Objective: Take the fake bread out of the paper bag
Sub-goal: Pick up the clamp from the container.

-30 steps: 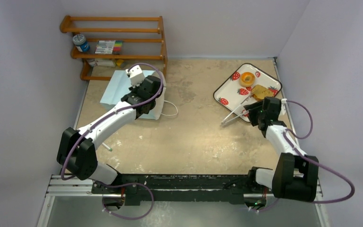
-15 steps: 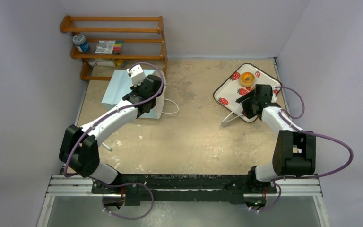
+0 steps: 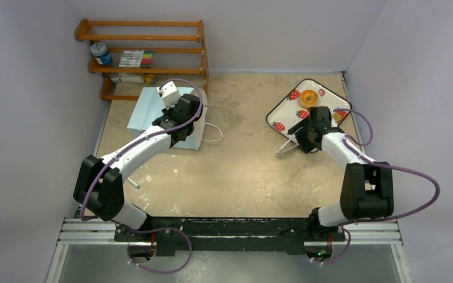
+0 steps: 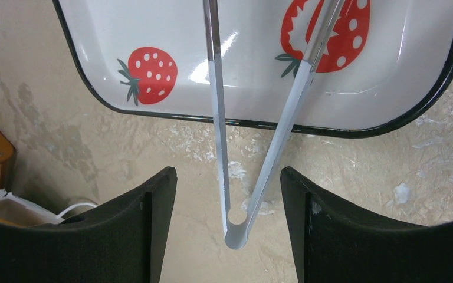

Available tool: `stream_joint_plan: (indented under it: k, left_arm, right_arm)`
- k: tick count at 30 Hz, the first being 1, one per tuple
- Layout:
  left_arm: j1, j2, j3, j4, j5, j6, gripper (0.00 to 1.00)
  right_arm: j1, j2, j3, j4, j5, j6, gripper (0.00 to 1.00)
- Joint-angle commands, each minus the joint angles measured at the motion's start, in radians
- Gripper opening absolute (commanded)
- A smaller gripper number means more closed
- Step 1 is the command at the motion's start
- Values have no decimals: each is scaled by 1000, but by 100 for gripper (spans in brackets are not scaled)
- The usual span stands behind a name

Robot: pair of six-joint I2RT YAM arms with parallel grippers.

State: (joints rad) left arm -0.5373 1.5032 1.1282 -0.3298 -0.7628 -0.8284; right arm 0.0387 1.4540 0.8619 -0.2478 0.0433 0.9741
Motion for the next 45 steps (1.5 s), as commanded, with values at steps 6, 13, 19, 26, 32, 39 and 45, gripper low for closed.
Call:
stream_joint_plan:
  k: [6,13,19,26,32,39,45]
  left_arm:
    - [16,-24,-8,49,8,-24,0]
    - [32,-18,-13,55,15,-17,0]
    - [44,-6,-13,66,26,-17,0]
    - [51,8,-11,75,39,-13,0]
    - [52,6,-13,68,44,-12,0]
    - [53,-6,-6,57,49,-9,0]
    - [52,-9,5,40,57,-3,0]
  right_arm:
    - [9,72,15,13,38,-15,67]
    - [10,111,45,30,43,-17,65]
    - [10,135,47,53,37,-15,56]
    - [15,101,23,56,42,-10,41]
    - [49,-4,-17,34,69,10,38]
    - [88,-114,-72,16,78,53,38]
    - [92,-166,-117,6,55,89,39]
